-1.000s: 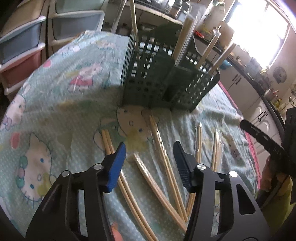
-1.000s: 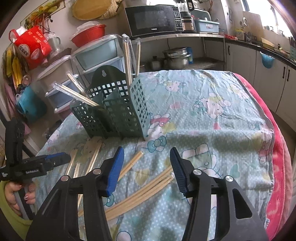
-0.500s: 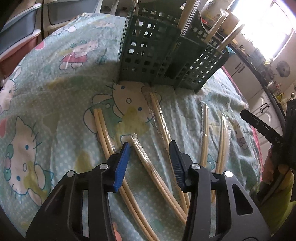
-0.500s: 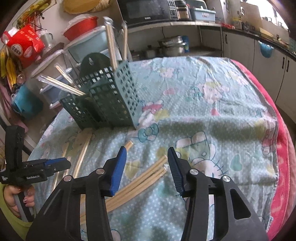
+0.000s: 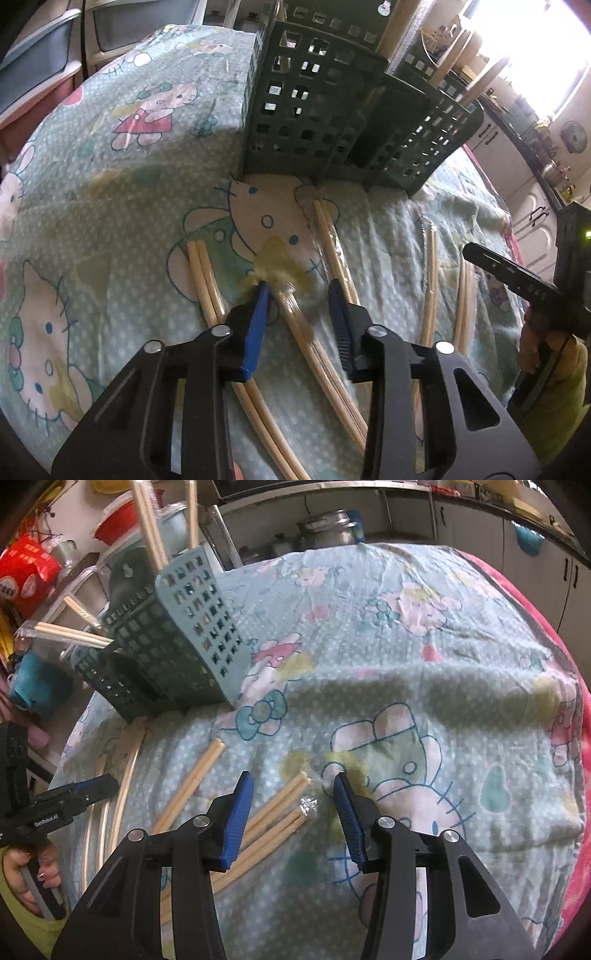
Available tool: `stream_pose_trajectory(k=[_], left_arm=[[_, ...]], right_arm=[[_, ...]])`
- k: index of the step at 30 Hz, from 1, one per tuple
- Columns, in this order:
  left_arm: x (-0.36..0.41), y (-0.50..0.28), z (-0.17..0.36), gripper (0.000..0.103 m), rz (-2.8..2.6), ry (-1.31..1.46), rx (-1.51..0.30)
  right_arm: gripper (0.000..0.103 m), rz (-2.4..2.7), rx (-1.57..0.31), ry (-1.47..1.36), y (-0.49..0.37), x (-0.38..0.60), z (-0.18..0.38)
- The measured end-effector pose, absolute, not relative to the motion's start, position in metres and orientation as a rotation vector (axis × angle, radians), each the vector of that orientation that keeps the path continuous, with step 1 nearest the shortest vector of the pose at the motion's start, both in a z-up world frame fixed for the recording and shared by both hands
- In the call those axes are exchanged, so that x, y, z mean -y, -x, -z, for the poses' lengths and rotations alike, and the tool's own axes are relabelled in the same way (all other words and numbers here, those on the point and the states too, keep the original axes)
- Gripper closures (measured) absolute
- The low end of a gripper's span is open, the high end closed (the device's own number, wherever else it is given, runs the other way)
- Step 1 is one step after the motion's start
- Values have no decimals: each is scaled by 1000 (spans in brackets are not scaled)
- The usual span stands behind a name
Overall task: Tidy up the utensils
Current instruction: 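Lower both tools onto wooden chopsticks in the pile and close them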
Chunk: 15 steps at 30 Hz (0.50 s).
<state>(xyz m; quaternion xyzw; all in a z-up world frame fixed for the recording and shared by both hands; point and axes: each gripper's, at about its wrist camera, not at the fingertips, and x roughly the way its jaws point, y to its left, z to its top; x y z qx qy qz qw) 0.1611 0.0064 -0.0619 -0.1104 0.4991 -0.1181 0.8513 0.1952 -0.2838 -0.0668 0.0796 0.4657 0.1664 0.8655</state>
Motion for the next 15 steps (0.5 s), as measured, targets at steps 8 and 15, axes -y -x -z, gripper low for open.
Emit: stream_pose_trajectory(k=[8, 15], left_arm=[[-10, -171, 63, 91, 229, 234, -1046], [-11, -177, 63, 97, 222, 242, -1024]], right_arm=[[77, -326, -980, -131, -203, 282, 68], [98, -332, -938, -144, -202, 285, 59]])
